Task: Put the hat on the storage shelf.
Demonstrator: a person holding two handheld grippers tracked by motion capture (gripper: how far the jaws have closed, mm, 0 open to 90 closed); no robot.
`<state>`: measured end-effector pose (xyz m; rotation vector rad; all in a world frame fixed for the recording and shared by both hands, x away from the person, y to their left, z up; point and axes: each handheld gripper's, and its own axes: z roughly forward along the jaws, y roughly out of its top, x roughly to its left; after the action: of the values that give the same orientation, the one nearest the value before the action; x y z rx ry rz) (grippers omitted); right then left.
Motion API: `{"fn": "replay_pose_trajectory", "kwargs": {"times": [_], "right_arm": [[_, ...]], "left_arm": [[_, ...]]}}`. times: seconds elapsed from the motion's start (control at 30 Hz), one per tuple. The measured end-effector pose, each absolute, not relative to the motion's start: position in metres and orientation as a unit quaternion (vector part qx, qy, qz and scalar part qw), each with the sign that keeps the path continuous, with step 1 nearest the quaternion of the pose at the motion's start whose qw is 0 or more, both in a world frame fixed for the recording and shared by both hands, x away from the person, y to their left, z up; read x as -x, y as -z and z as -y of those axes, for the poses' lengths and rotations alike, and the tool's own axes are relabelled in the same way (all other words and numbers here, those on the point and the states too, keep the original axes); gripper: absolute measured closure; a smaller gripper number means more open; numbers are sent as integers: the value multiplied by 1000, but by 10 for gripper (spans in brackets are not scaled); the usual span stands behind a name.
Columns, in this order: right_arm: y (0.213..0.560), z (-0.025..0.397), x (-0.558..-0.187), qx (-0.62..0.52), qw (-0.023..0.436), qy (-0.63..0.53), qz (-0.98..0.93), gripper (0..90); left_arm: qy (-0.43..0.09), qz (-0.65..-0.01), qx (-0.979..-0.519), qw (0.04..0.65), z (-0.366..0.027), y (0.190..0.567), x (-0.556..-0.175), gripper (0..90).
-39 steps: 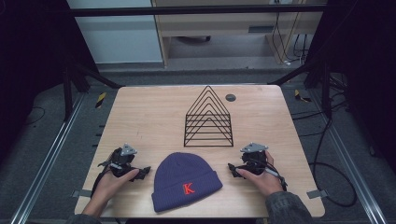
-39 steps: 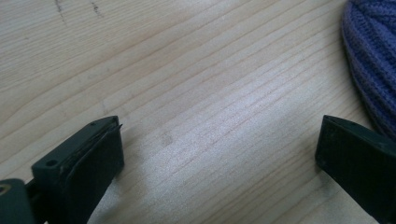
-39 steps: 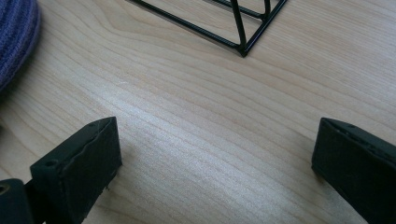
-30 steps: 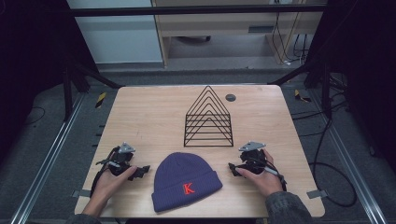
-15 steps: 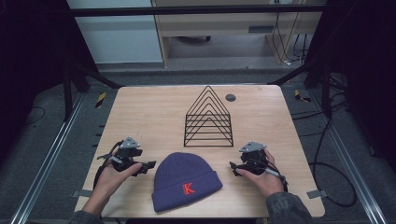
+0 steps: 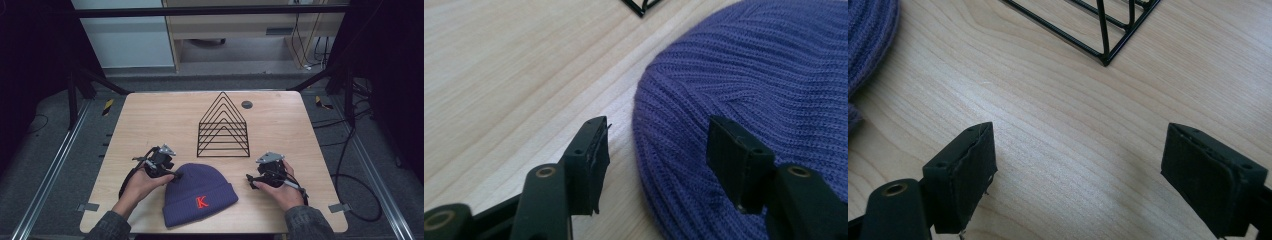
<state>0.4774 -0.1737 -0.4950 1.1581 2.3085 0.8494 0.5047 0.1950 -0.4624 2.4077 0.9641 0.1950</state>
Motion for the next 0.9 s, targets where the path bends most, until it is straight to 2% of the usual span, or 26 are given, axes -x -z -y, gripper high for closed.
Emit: {"fn": "replay_pose_trajectory", "kwargs": {"times": [0.1,0.57,0.9], "right_arm": [[495,173,-477,-417,208,-305,-831,144],[492,173,-477,-413,212,-311,-829,146],[491,175,-477,-416,210,-311,-828,146]], "left_arm": [[-66,-356,-896,257,-193,466,-505,464],[-54,-347,-899,261,-188,466,-502,762],[-68,-338,-895,284,-191,447,-500,791]]}}
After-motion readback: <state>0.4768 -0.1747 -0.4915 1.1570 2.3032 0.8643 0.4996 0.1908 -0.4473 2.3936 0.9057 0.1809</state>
